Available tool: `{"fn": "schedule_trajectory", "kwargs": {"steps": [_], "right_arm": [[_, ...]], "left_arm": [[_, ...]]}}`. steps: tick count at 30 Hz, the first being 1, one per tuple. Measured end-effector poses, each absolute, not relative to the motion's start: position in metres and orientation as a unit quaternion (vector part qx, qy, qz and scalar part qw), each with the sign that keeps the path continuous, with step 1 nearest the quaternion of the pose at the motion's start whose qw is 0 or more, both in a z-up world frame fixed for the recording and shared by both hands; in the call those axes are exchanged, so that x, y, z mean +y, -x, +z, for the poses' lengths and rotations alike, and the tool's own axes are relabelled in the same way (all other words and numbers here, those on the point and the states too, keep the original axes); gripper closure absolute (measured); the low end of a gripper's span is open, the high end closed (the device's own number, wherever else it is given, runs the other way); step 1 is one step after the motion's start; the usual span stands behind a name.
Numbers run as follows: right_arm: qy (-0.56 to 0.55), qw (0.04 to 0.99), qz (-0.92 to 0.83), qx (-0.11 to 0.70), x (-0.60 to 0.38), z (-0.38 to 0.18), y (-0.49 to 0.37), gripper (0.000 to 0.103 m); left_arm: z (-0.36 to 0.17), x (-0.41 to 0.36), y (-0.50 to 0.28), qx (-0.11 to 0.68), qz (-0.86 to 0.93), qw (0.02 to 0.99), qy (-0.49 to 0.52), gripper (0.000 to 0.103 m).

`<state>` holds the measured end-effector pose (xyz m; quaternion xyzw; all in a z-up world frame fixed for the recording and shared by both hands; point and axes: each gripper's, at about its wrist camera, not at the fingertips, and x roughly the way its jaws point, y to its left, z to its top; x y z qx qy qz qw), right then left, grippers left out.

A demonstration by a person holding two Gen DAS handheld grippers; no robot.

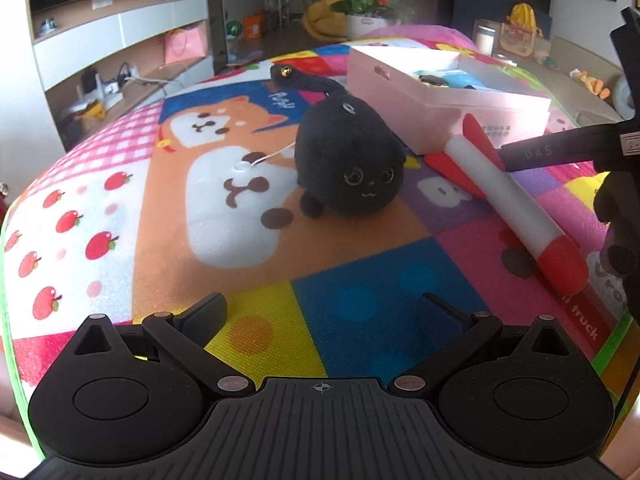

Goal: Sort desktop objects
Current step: 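Grasp the red-and-white marker toy with the right tool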

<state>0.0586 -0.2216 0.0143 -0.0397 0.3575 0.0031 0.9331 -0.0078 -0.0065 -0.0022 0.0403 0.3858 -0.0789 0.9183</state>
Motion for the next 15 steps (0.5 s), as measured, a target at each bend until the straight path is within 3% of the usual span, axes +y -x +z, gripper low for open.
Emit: {"fn": "schedule_trajectory", "kwargs": {"steps": [15], "right_arm": [[-0.031, 0.938, 0.057, 0.339, -0.25, 0.034, 0.01, 0.01]], "left_arm": [[-0.006, -0.007, 0.01, 0.374, -0.076, 0.924, -0.038, 0.0]]}}
